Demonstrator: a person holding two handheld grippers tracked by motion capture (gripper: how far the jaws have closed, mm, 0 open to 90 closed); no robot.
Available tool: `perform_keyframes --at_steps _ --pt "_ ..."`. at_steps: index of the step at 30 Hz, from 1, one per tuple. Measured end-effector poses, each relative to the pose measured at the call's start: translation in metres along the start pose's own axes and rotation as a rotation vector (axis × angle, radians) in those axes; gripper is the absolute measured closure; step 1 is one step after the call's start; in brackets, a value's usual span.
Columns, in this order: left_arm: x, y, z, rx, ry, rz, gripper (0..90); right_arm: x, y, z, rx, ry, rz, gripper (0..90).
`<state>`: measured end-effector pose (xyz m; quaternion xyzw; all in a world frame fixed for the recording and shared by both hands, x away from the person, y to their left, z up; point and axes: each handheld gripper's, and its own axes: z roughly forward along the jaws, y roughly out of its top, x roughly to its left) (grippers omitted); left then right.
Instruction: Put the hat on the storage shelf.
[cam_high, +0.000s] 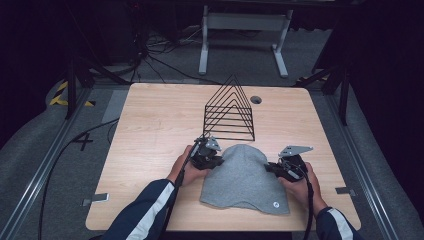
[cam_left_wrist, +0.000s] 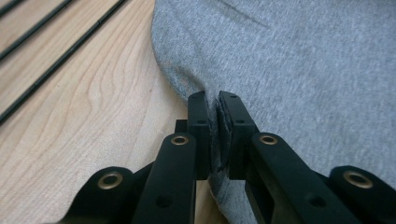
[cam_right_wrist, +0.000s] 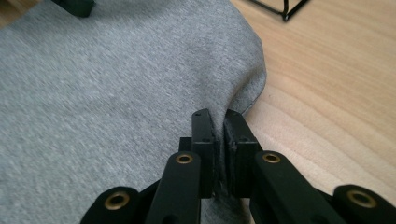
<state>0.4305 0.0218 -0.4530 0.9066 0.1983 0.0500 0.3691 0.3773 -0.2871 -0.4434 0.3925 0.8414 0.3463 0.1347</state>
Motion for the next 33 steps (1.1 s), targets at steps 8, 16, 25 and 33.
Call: perform_keyframes --at_steps 8,16,25,33 --pt "-0.008 0.015 -0.03 -0.063 0.042 0.058 84.3 0.004 0.011 -0.023 -0.104 -0.018 -0.03 85.2" --pt "-0.006 0.035 -0.07 -0.115 0.081 0.111 85.1 0.01 0.036 -0.048 -0.2 -0.019 -0.079 85.3" --pt "0.004 0.067 -0.111 -0.181 0.128 0.15 85.1 0.009 0.073 -0.068 -0.253 -0.037 -0.14 85.5" --pt "0.012 0.089 -0.132 -0.219 0.155 0.165 85.1 0.002 0.111 -0.084 -0.289 -0.07 -0.188 85.4"
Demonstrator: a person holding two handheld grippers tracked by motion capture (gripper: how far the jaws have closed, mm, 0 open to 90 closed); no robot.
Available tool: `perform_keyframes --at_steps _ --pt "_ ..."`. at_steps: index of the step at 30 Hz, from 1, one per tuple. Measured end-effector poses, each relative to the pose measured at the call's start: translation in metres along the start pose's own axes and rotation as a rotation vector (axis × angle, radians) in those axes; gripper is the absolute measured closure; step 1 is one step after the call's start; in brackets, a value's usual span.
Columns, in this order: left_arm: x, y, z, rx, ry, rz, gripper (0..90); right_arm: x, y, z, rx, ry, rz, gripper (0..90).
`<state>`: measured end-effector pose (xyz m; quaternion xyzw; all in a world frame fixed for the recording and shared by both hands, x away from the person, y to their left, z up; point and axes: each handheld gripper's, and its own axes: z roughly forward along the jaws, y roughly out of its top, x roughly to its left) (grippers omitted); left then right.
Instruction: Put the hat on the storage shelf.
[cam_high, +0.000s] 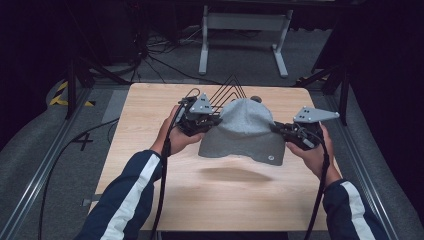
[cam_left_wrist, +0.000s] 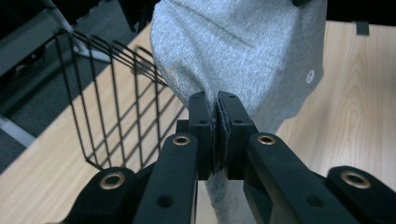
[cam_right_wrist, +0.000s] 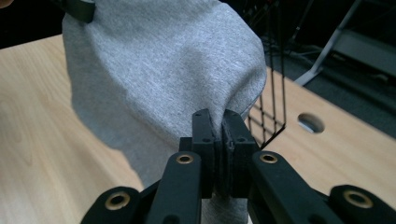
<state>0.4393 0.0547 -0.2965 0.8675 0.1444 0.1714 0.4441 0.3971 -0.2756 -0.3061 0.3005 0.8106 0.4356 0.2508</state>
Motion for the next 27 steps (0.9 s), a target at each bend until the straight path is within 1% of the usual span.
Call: perform_keyframes --at_steps 1,2,3,5,6,7,8,9,10,11,12,13,14,15,16,18,19,21,22,23,24,25,26,27 --pt "0.003 0.006 -0.004 -0.009 0.011 0.006 85.1 -0.005 0.014 -0.005 -0.021 -0.006 -0.013 85.5" --pt "0.003 0.006 -0.004 -0.009 0.011 0.006 85.1 -0.005 0.014 -0.005 -0.021 -0.006 -0.013 85.5" --pt "0.008 0.014 -0.009 -0.024 0.026 0.015 85.1 -0.01 0.024 -0.008 -0.041 -0.004 -0.018 85.4" --pt "0.013 0.02 -0.014 -0.047 0.029 -0.004 85.1 -0.014 0.033 -0.01 -0.05 -0.01 -0.026 85.5" --pt "0.016 0.023 -0.016 -0.052 0.036 -0.012 85.1 -0.015 0.038 -0.01 -0.051 -0.012 -0.032 85.5" --pt "0.02 0.026 -0.018 -0.051 0.041 -0.002 85.1 -0.017 0.043 -0.01 -0.054 -0.013 -0.034 85.4" --pt "0.02 0.026 -0.018 -0.051 0.041 -0.002 85.1 -0.018 0.048 -0.01 -0.056 -0.016 -0.038 85.4" --pt "0.026 0.031 -0.021 -0.053 0.06 -0.001 85.1 -0.02 0.053 -0.01 -0.059 -0.01 -0.043 85.4" --pt "0.03 0.034 -0.023 -0.053 0.067 -0.002 85.1 -0.021 0.057 -0.01 -0.064 -0.013 -0.047 85.4" --pt "0.03 0.034 -0.023 -0.053 0.067 -0.002 85.1 -0.022 0.063 -0.009 -0.066 -0.013 -0.044 85.4" --pt "0.035 0.038 -0.025 -0.059 0.078 -0.015 85.1 -0.024 0.067 -0.008 -0.072 -0.013 -0.047 85.4" --pt "0.039 0.04 -0.027 -0.059 0.087 -0.014 85.1 -0.024 0.07 -0.008 -0.073 -0.016 -0.05 85.4" --pt "0.039 0.04 -0.027 -0.059 0.087 -0.014 85.1 -0.024 0.07 -0.008 -0.073 -0.016 -0.05 85.4" --pt "0.045 0.044 -0.029 -0.071 0.1 -0.022 85.1 -0.027 0.079 -0.006 -0.072 -0.027 -0.06 85.5" --pt "0.045 0.044 -0.029 -0.071 0.1 -0.022 85.1 -0.027 0.079 -0.006 -0.072 -0.027 -0.06 85.5" --pt "0.051 0.05 -0.032 -0.077 0.111 -0.019 85.1 -0.031 0.087 -0.003 -0.075 -0.033 -0.06 85.5" --pt "0.054 0.055 -0.035 -0.084 0.127 -0.014 85.1 -0.033 0.094 -0.002 -0.077 -0.042 -0.065 85.5" --pt "0.055 0.058 -0.036 -0.093 0.133 -0.016 85.1 -0.034 0.096 -0.001 -0.077 -0.045 -0.067 85.5" --pt "0.058 0.062 -0.038 -0.09 0.136 -0.009 85.2 -0.036 0.1 0.0 -0.08 -0.048 -0.066 85.6" --pt "0.061 0.064 -0.038 -0.092 0.144 -0.008 85.1 -0.04 0.107 0.003 -0.076 -0.059 -0.071 85.6" --pt "0.062 0.066 -0.038 -0.089 0.152 -0.01 85.1 -0.04 0.107 0.003 -0.076 -0.059 -0.071 85.6" --pt "0.067 0.071 -0.039 -0.085 0.175 -0.013 85.1 -0.043 0.113 0.005 -0.086 -0.064 -0.062 85.6" --pt "0.067 0.071 -0.039 -0.085 0.175 -0.013 85.2 -0.043 0.113 0.005 -0.086 -0.064 -0.062 85.6" --pt "0.07 0.073 -0.039 -0.09 0.181 -0.023 85.2 -0.045 0.116 0.006 -0.09 -0.068 -0.066 85.6"
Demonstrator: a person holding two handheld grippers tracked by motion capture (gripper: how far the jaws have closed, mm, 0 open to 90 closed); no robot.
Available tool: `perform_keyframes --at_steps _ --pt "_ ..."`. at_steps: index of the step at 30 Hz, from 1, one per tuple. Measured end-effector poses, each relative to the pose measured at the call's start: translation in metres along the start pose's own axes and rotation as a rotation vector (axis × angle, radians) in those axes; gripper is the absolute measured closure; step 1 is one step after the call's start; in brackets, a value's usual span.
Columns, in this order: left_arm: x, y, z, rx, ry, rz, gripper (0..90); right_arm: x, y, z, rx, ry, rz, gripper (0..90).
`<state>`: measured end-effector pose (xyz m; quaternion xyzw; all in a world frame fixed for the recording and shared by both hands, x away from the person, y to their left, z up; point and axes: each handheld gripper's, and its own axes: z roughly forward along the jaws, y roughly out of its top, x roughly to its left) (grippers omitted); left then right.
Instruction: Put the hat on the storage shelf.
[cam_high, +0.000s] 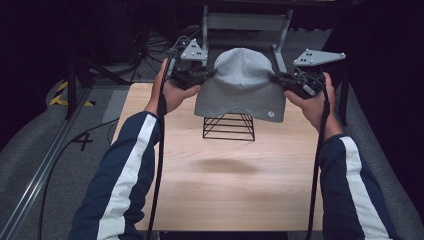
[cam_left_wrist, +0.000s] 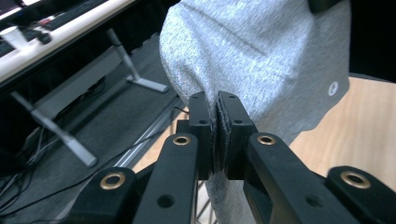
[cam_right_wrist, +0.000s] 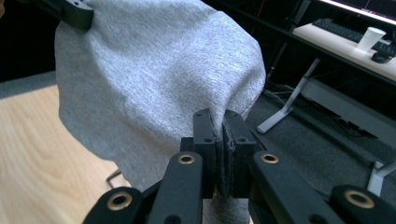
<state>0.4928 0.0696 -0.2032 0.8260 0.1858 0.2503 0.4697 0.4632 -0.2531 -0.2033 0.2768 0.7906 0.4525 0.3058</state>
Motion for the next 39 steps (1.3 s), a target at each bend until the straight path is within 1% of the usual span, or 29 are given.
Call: perform_keyframes --at_steps 1,2,3,5,6,8,9,10,12,14,15,16,17,18,20,23,25,26,27,28,29,30,32,34,36,39 --pt "0.002 0.002 0.001 -0.008 0.006 -0.009 85.2 -0.004 0.006 0.003 -0.007 -0.01 0.009 85.6" --pt "0.004 0.004 0.001 -0.006 0.01 -0.004 85.2 -0.004 0.006 0.003 -0.007 -0.01 0.009 85.6" --pt "0.007 0.007 0.001 -0.004 0.02 -0.01 85.2 -0.006 0.007 0.005 -0.011 -0.012 0.009 85.6" --pt "0.012 0.01 0.003 -0.007 0.027 -0.013 85.2 -0.01 0.012 0.008 -0.016 -0.018 0.019 85.6" --pt "0.014 0.011 0.003 -0.001 0.029 -0.016 85.2 -0.011 0.014 0.009 -0.022 -0.017 0.024 85.6" --pt "0.019 0.013 0.005 0.0 0.034 -0.014 85.2 -0.013 0.017 0.011 -0.032 -0.021 0.022 85.6" --pt "0.021 0.013 0.006 0.006 0.046 -0.02 85.2 -0.014 0.018 0.012 -0.038 -0.025 0.017 85.6" --pt "0.023 0.014 0.006 -0.001 0.052 -0.02 85.2 -0.014 0.019 0.014 -0.049 -0.031 0.01 85.6" --pt "0.026 0.014 0.008 -0.003 0.056 -0.026 85.2 -0.016 0.019 0.018 -0.056 -0.026 0.014 85.6" --pt "0.028 0.013 0.012 -0.001 0.047 -0.037 85.2 -0.018 0.019 0.023 -0.047 -0.027 0.018 85.6" --pt "0.029 0.012 0.014 0.0 0.049 -0.037 85.1 -0.019 0.019 0.025 -0.045 -0.029 0.017 85.6" --pt "0.032 0.01 0.018 0.0 0.043 -0.051 85.2 -0.02 0.018 0.027 -0.042 -0.03 0.021 85.6" --pt "0.032 0.009 0.021 -0.001 0.041 -0.056 85.1 -0.022 0.017 0.029 -0.04 -0.031 0.023 85.6" --pt "0.033 0.007 0.023 -0.004 0.033 -0.063 85.1 -0.024 0.015 0.031 -0.037 -0.032 0.028 85.6" --pt "0.032 0.004 0.028 0.012 0.025 -0.064 85.1 -0.027 0.012 0.033 -0.029 -0.033 0.032 85.6" --pt "0.032 0.002 0.032 0.012 0.031 -0.073 85.1 -0.029 0.008 0.035 -0.021 -0.031 0.041 85.6" --pt "0.034 0.0 0.035 0.011 0.013 -0.083 85.1 -0.031 0.005 0.039 -0.011 -0.031 0.05 85.6" --pt "0.034 0.0 0.035 0.009 0.011 -0.08 85.1 -0.031 0.004 0.039 -0.013 -0.022 0.057 85.6" --pt "0.033 -0.001 0.034 0.0 0.001 -0.083 85.1 -0.03 0.003 0.039 -0.016 -0.018 0.058 85.6" --pt "0.032 -0.002 0.033 -0.005 -0.001 -0.085 85.1 -0.029 0.002 0.039 -0.02 -0.012 0.051 85.6" --pt "0.032 -0.002 0.031 -0.009 -0.003 -0.075 85.1 -0.029 0.002 0.038 -0.019 -0.011 0.047 85.6" --pt "0.031 -0.003 0.029 -0.009 -0.008 -0.08 85.1 -0.028 0.001 0.037 -0.017 -0.006 0.044 85.6" --pt "0.03 -0.005 0.023 -0.028 -0.019 -0.084 85.1 -0.027 -0.001 0.034 -0.022 0.006 0.049 85.5" --pt "0.028 -0.006 0.019 -0.023 -0.018 -0.076 85.1 -0.024 -0.002 0.031 -0.024 0.017 0.043 85.6" --pt "0.025 -0.007 0.016 -0.03 -0.025 -0.079 85.1 -0.021 -0.003 0.03 -0.025 0.025 0.042 85.5" --pt "0.022 -0.009 0.013 -0.034 -0.024 -0.072 85.1 -0.016 -0.005 0.029 -0.026 0.03 0.034 85.5"
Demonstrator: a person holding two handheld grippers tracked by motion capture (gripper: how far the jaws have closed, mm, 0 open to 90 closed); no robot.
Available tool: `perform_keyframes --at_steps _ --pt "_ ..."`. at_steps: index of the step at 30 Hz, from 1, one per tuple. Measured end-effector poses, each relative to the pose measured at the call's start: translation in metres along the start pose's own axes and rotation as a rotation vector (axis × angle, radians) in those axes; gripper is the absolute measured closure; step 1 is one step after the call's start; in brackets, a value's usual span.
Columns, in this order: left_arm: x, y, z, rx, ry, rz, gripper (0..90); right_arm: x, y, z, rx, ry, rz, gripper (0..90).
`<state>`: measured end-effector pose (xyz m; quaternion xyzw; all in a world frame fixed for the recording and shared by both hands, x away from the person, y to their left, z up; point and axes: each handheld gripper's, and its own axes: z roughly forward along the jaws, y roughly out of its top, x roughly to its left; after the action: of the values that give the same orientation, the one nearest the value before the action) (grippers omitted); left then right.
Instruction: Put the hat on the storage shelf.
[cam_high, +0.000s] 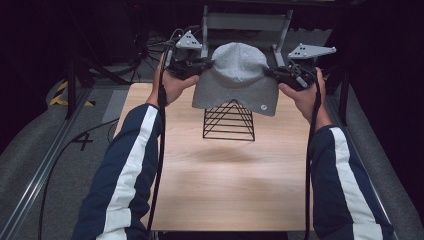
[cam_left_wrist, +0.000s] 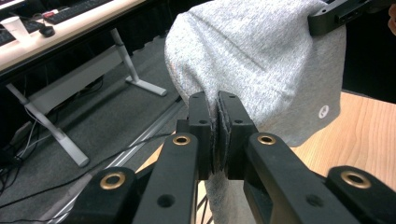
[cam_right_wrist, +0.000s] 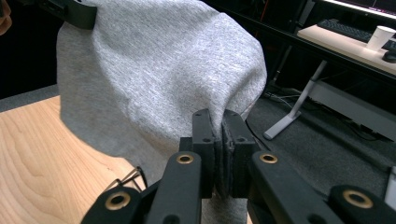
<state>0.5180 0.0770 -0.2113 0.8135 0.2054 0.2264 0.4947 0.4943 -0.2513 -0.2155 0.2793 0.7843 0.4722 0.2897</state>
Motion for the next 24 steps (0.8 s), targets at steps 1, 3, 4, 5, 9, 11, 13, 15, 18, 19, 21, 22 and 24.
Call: perform_keyframes --at_steps 1,3,4,5,9,11,13,15,18,19,21,22,24 --pt "-0.001 0.0 -0.001 0.002 -0.002 -0.001 85.1 0.001 0.0 0.0 -0.002 0.001 0.0 85.5" --pt "-0.002 0.0 -0.003 -0.007 -0.006 -0.001 85.1 0.003 -0.001 -0.002 -0.01 0.001 -0.002 85.5" --pt "-0.004 0.0 -0.005 -0.011 -0.011 0.0 85.1 0.003 -0.001 -0.004 -0.013 0.003 0.002 85.5" --pt "-0.005 0.0 -0.006 -0.011 -0.014 0.007 85.1 0.004 0.0 -0.006 -0.02 0.004 0.003 85.5" --pt "-0.008 -0.001 -0.009 -0.014 -0.024 0.016 85.1 0.004 -0.001 -0.011 -0.025 0.007 0.004 85.5" --pt "-0.01 -0.002 -0.009 -0.014 -0.032 0.014 85.1 0.003 -0.002 -0.012 -0.023 0.006 0.001 85.5" --pt "-0.011 -0.003 -0.009 -0.012 -0.031 0.019 85.1 0.004 -0.005 -0.012 -0.019 0.01 0.003 85.5" --pt "-0.011 -0.006 -0.009 -0.014 -0.031 0.019 85.0 0.005 -0.007 -0.012 -0.016 0.01 0.001 85.5" --pt "-0.012 -0.009 -0.006 0.005 -0.029 0.019 85.0 0.005 -0.01 -0.012 -0.011 0.012 0.005 85.5" --pt "-0.012 -0.009 -0.006 0.005 -0.029 0.019 85.0 0.005 -0.01 -0.012 -0.011 0.012 0.005 85.5" --pt "-0.012 -0.013 -0.002 0.029 -0.021 0.026 85.0 0.007 -0.013 -0.008 0.007 0.01 -0.002 85.4" --pt "-0.012 -0.016 0.002 0.03 -0.016 0.017 85.0 0.008 -0.015 -0.005 0.015 0.008 -0.004 85.5" --pt "-0.01 -0.022 0.007 0.042 -0.017 0.002 84.9 0.009 -0.018 0.0 0.024 0.012 -0.002 85.4"
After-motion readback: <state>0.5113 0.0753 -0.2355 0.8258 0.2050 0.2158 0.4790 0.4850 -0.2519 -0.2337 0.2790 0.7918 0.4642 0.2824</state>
